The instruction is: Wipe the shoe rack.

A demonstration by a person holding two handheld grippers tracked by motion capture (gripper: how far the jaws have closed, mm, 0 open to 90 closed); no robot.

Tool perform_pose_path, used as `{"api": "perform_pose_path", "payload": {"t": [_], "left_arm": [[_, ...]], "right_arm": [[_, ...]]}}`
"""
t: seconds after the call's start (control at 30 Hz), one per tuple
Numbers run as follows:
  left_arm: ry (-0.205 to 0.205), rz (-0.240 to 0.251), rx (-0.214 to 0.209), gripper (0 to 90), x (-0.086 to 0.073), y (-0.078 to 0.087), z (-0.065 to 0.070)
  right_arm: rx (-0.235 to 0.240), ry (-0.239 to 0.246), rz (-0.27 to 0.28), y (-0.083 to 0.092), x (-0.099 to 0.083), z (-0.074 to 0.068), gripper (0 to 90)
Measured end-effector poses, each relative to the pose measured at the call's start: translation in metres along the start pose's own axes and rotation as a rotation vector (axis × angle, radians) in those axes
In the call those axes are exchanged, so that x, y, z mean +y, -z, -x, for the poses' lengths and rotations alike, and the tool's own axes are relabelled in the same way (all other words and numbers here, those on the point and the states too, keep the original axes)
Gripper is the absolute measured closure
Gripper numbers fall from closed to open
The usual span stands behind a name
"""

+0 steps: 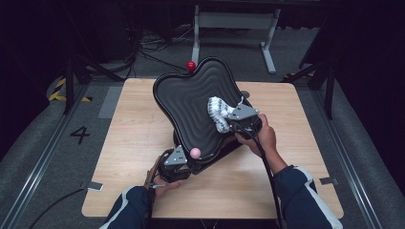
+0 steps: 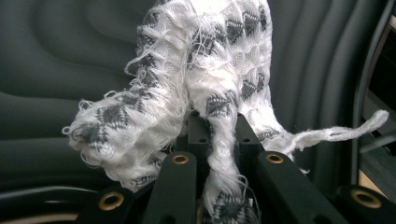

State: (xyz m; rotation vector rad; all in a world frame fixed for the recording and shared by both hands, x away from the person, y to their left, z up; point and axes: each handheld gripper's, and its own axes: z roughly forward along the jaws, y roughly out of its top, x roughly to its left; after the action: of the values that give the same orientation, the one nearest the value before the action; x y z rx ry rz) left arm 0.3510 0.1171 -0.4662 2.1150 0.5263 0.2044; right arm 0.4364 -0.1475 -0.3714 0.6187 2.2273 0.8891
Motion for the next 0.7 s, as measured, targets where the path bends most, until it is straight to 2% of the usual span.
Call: {"api": "perform_pose_path", "payload": {"t": [0.1,0.2,0.23,0.37,0.53,0.7], "left_arm": [[-0.003,0.003,-0.001,73.9,0.000,0.000,0.000],[-0.001,0.001,-0.001,73.9,0.000,0.000,-0.001],[-0.002,0.001,-0.002,73.9,0.000,0.000,-0.001],[0.000,0.001,-0.002,73.9,0.000,0.000,-0.001],[-0.002,0.001,-0.004,73.9,0.000,0.000,-0.001],[0.001,0.001,-0.004,73.9,0.000,0.000,-0.001]], "right_arm": [[-0.022,-0.003,-0.012,-0.001,-0.003,0.006,82.0],[-0.048,-0.019,-0.033,-0.001,-0.008,0.016,82.0],[-0.052,-0.042,-0.043,-0.001,-0.012,0.023,82.1],[-0.072,-0.056,-0.060,0.000,-0.018,0.031,82.0],[-0.086,-0.046,-0.069,0.000,-0.017,0.030,82.0],[-0.078,-0.043,-0.065,0.001,-0.016,0.028,82.0]]}}
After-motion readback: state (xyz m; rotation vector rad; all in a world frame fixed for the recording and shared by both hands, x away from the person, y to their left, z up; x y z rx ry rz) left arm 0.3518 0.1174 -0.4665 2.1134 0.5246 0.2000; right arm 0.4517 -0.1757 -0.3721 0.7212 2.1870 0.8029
